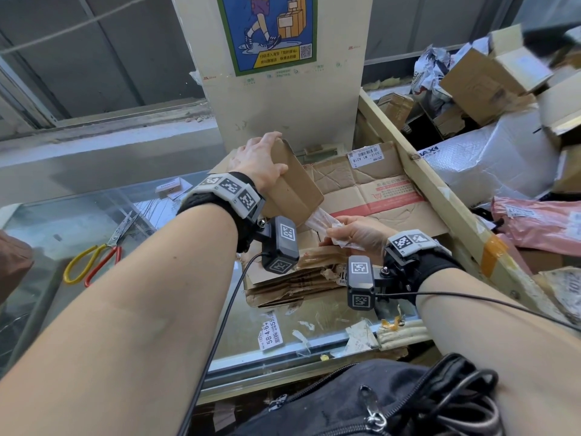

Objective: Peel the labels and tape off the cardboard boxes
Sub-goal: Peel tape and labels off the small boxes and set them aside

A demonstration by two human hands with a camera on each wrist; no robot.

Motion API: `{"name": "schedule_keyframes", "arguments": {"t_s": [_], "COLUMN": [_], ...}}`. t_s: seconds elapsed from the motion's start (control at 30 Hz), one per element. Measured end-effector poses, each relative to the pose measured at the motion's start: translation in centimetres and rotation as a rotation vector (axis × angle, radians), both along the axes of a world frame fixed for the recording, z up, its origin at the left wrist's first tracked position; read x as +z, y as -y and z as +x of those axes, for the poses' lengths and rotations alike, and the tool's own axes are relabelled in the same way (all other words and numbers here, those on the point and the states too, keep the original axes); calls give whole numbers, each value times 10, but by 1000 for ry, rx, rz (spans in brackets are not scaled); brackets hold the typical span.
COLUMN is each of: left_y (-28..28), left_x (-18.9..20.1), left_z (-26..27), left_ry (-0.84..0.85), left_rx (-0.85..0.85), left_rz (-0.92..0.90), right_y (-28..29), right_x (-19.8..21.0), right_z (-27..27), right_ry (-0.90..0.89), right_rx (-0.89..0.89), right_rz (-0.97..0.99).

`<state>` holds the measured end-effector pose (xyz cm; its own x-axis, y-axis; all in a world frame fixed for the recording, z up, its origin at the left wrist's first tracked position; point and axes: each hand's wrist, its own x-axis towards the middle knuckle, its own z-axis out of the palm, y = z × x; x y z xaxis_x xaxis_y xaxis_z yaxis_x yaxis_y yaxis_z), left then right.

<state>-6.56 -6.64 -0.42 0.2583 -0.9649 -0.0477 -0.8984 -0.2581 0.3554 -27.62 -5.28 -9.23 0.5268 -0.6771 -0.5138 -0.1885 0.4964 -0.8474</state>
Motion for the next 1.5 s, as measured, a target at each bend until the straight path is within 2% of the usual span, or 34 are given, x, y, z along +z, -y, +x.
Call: {"name": "schedule_keyframes", "arguments": {"t_s": [0.23,0.57,0.73,0.83,0.97,1.03,1.17,1.37,1.43,1.5], "left_y": [3,4,4,2,2,2,3,-1,-1,1], "left_x": [-2,-6,-8,-9,-7,-7,-6,-10,-10,-9], "left_z": [8,14,19,23,21,17,12,16,16,12], "left_ry": [-17,-31,-51,-72,-93,-90,-92,-109,-109,-89], "left_rx": [-24,-23,-18,-2,2,-10,0,48,56,44], "left_rz": [8,6,14,-6,-46,-58,-69,-92,-98,-91], "right_y": [4,14,15,13,8,8,9,8,9,9], "right_x": [1,1,1,2,6,6,2,0,4,7], "right_z": [3,6,5,-1,-17,-21,-24,-23,-27,-31], "right_ry": [-46,-334,-364,-291,-37,51,238,661,681,614], "right_rx": [34,176,230,184,-47,-115,-282,-454,-493,-485], "right_rz": [-39,-197,-213,-144,125,183,218,86,96,90]}}
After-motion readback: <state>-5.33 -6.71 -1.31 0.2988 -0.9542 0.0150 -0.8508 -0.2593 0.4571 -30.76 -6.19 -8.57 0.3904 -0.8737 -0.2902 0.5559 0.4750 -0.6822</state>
